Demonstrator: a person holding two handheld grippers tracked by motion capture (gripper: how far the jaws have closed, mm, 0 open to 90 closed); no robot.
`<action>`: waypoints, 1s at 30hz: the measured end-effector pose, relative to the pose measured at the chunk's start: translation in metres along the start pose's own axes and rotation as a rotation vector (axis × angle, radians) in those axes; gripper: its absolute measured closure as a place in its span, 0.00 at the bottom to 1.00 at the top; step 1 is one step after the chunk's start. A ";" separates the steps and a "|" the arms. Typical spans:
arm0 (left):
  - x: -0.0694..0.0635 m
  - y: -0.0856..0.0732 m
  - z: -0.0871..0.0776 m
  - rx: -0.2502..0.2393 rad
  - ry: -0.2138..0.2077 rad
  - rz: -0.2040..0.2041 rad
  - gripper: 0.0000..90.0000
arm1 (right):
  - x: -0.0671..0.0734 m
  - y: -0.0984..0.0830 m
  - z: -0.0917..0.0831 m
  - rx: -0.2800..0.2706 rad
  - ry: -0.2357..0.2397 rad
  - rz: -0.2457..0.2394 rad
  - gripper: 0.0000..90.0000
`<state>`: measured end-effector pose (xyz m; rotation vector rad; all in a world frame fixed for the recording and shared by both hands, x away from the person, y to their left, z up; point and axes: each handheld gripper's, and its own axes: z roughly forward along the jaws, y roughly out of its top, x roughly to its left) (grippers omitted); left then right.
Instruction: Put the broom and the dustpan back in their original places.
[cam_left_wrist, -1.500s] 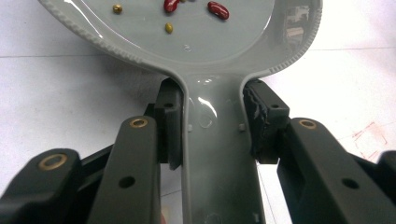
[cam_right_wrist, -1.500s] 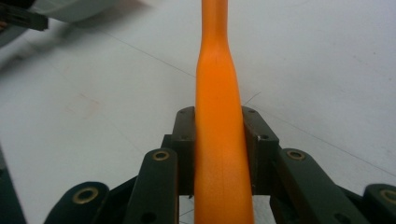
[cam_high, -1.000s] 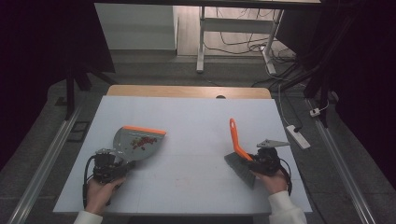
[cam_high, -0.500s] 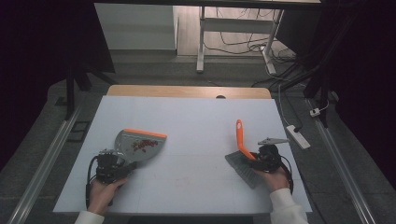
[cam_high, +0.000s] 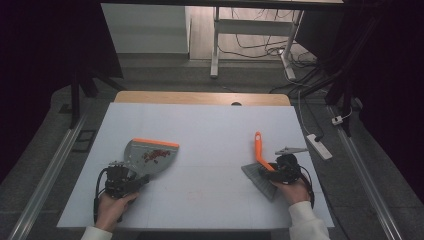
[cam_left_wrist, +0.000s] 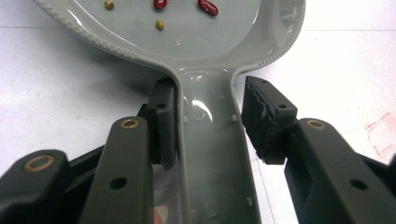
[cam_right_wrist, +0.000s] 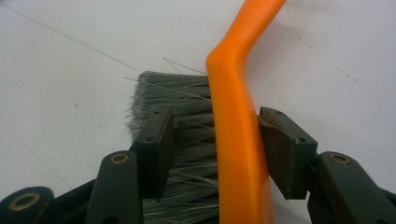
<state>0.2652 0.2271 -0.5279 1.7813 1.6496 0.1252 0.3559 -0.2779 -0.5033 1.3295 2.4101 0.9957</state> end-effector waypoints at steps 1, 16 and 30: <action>0.000 0.000 0.000 0.001 -0.001 0.002 0.62 | 0.000 0.000 0.000 0.002 -0.004 0.001 0.51; -0.001 -0.003 -0.015 -0.076 0.006 0.025 0.48 | 0.006 0.003 -0.012 -0.057 -0.029 -0.045 0.51; -0.021 0.002 -0.027 -0.115 -0.042 0.258 0.45 | 0.022 0.003 -0.019 -0.114 0.050 -0.165 0.53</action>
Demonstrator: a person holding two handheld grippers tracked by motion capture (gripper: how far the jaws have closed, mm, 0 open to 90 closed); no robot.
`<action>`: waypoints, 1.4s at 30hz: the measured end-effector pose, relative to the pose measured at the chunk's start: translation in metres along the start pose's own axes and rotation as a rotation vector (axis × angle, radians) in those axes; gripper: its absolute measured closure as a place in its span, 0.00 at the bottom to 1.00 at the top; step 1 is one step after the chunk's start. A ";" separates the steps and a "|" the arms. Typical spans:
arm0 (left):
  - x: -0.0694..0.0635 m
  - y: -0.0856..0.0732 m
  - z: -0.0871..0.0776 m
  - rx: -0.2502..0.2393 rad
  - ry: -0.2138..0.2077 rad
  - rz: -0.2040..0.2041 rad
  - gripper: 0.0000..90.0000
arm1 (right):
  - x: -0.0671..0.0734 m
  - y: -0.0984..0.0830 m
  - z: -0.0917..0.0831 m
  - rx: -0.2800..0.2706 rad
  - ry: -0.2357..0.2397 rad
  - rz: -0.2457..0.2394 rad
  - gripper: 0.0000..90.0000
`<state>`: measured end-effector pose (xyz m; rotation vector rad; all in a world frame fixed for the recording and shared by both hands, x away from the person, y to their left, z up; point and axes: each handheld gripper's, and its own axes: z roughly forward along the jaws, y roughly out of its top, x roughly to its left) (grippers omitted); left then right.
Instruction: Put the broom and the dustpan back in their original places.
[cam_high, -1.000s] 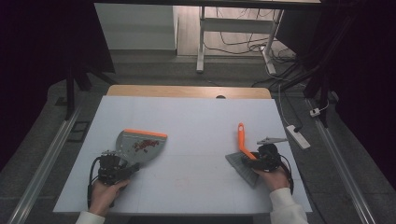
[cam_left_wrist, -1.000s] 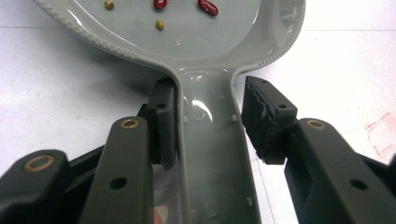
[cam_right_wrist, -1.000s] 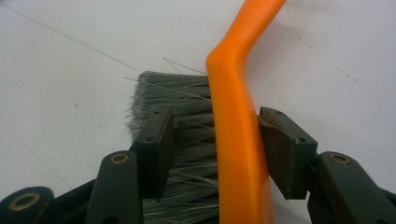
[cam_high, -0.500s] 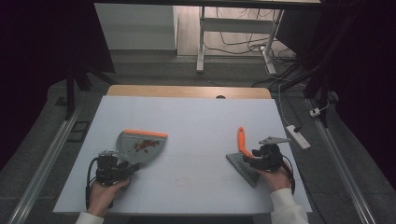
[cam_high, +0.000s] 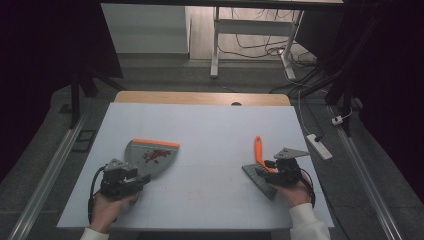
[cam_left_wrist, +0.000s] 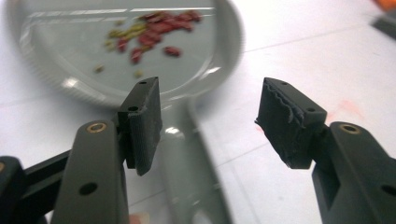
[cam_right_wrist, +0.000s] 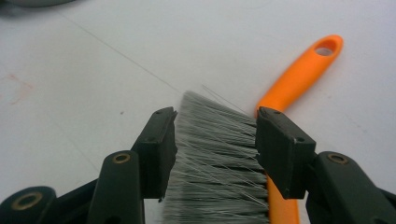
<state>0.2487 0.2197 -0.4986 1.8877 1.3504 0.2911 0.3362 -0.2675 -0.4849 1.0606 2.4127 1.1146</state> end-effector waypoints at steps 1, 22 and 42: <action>-0.002 0.001 0.001 -0.003 -0.015 0.019 0.45 | 0.001 0.000 0.000 -0.002 0.009 -0.007 0.53; -0.019 0.017 0.035 0.081 -0.175 0.221 0.45 | 0.031 -0.001 0.010 -0.025 0.121 -0.147 0.54; -0.019 0.016 0.032 0.080 -0.176 0.207 0.43 | 0.033 -0.001 0.009 -0.058 0.121 -0.163 0.54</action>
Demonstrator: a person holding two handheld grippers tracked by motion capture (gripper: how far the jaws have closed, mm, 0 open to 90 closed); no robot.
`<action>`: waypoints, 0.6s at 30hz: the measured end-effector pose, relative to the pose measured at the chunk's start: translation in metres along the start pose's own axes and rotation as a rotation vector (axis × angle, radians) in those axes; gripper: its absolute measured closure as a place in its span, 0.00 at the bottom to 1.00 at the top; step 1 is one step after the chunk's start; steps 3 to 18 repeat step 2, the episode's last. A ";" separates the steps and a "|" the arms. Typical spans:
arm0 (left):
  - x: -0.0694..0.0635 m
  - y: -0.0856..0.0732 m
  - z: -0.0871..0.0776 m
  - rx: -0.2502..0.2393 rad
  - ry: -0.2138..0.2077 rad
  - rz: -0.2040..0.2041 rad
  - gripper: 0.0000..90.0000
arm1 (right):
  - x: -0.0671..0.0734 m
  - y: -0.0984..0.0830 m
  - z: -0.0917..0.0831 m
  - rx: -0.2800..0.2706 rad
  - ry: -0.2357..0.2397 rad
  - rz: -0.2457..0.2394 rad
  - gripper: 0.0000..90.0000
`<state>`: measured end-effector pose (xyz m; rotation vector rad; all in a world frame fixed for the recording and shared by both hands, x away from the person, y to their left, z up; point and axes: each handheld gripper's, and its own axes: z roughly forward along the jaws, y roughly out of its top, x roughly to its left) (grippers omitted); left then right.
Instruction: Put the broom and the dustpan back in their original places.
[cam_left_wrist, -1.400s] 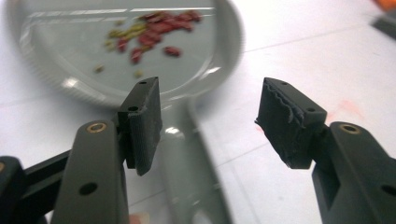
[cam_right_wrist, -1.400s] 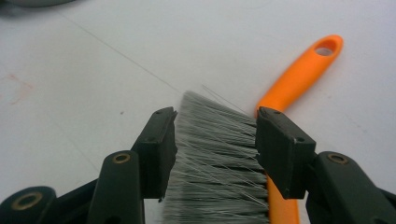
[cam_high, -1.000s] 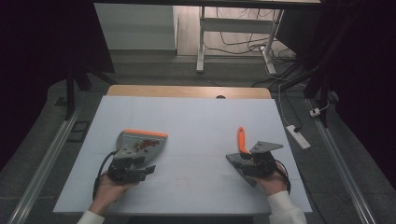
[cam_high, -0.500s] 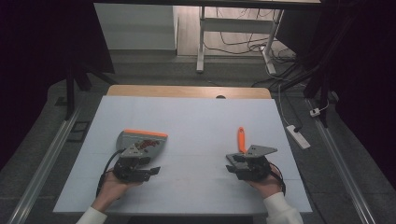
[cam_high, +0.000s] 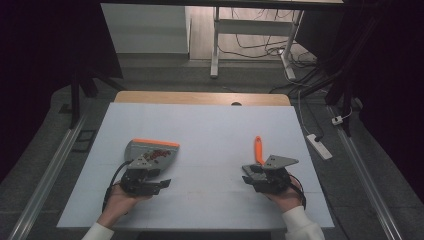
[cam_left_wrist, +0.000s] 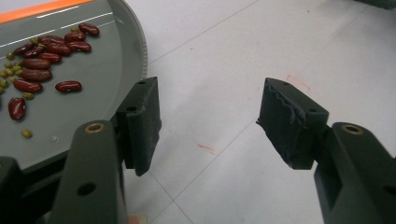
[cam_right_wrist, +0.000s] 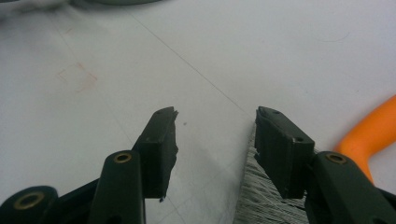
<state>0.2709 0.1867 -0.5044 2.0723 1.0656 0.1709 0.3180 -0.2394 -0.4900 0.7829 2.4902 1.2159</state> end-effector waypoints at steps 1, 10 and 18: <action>0.000 0.000 0.000 0.000 0.000 -0.002 0.43 | 0.000 0.000 0.000 0.000 0.000 0.000 0.54; 0.000 0.000 0.000 0.002 0.000 -0.003 0.43 | 0.000 0.000 0.000 0.000 -0.001 0.000 0.54; 0.000 0.000 0.000 0.002 0.000 -0.003 0.43 | 0.000 0.000 0.000 0.000 -0.001 0.000 0.54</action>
